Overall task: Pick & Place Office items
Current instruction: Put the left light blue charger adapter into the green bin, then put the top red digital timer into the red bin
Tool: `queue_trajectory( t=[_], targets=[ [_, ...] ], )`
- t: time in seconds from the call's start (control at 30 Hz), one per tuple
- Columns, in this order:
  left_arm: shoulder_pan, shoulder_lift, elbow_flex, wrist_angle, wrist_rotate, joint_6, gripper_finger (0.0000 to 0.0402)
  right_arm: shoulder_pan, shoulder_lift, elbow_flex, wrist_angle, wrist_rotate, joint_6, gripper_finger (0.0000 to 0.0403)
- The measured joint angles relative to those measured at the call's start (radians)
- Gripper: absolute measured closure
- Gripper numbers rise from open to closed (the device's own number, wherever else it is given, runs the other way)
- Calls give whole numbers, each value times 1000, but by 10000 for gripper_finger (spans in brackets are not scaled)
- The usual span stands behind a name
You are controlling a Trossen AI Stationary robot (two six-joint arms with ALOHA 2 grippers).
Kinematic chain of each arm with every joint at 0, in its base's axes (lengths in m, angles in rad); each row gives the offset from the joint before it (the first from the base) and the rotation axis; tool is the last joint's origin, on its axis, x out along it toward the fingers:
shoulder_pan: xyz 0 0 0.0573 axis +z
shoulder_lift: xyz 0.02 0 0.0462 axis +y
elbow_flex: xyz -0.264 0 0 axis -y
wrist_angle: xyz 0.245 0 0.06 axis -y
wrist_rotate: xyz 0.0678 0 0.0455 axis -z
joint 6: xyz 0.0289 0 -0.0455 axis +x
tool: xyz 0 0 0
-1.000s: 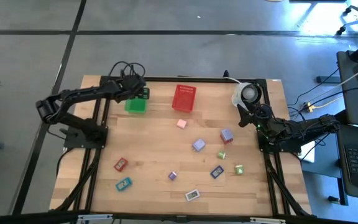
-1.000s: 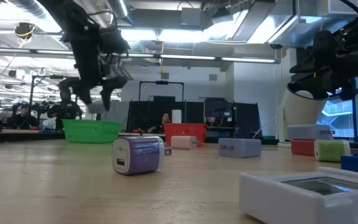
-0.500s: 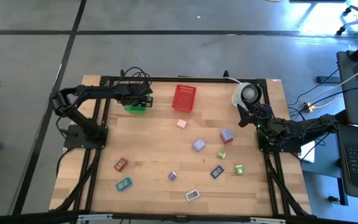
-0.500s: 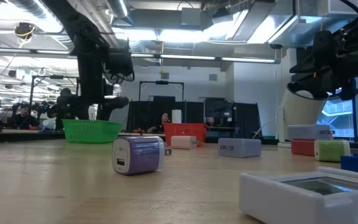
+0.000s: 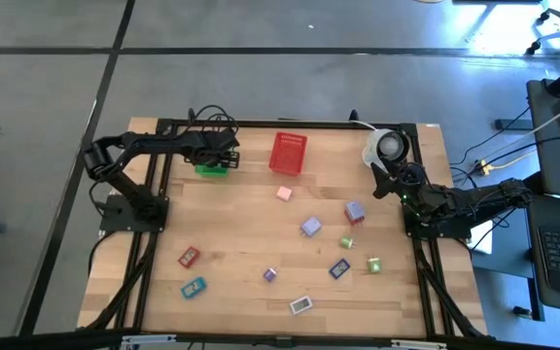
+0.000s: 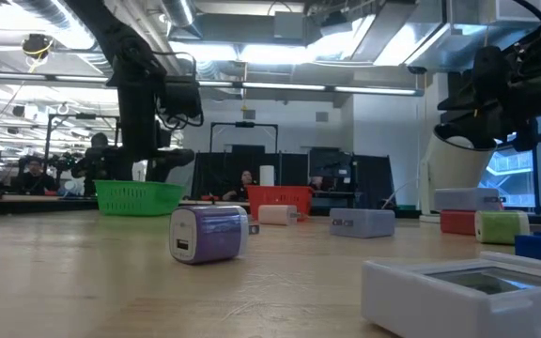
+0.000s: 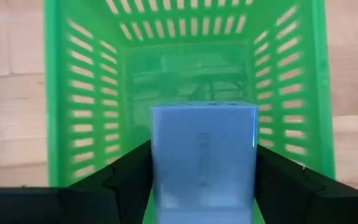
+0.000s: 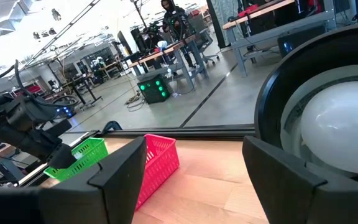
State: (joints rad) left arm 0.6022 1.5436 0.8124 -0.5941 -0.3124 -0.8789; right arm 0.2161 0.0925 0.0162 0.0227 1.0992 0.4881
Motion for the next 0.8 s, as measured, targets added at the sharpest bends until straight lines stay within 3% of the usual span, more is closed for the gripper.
queue_trajectory(
  t=[0.37, 0.57, 0.8],
  targets=[
    [2, -27, 4, -5, -8, 5, 145, 0, 0, 0, 0, 0, 0, 133],
    [2, -82, 74, -9, -27, 100, 149, 0, 0, 0, 0, 0, 0, 133],
    [-66, -153, 181, -7, 109, 162, 156, 0, 0, 0, 0, 0, 0, 133]
  ],
)
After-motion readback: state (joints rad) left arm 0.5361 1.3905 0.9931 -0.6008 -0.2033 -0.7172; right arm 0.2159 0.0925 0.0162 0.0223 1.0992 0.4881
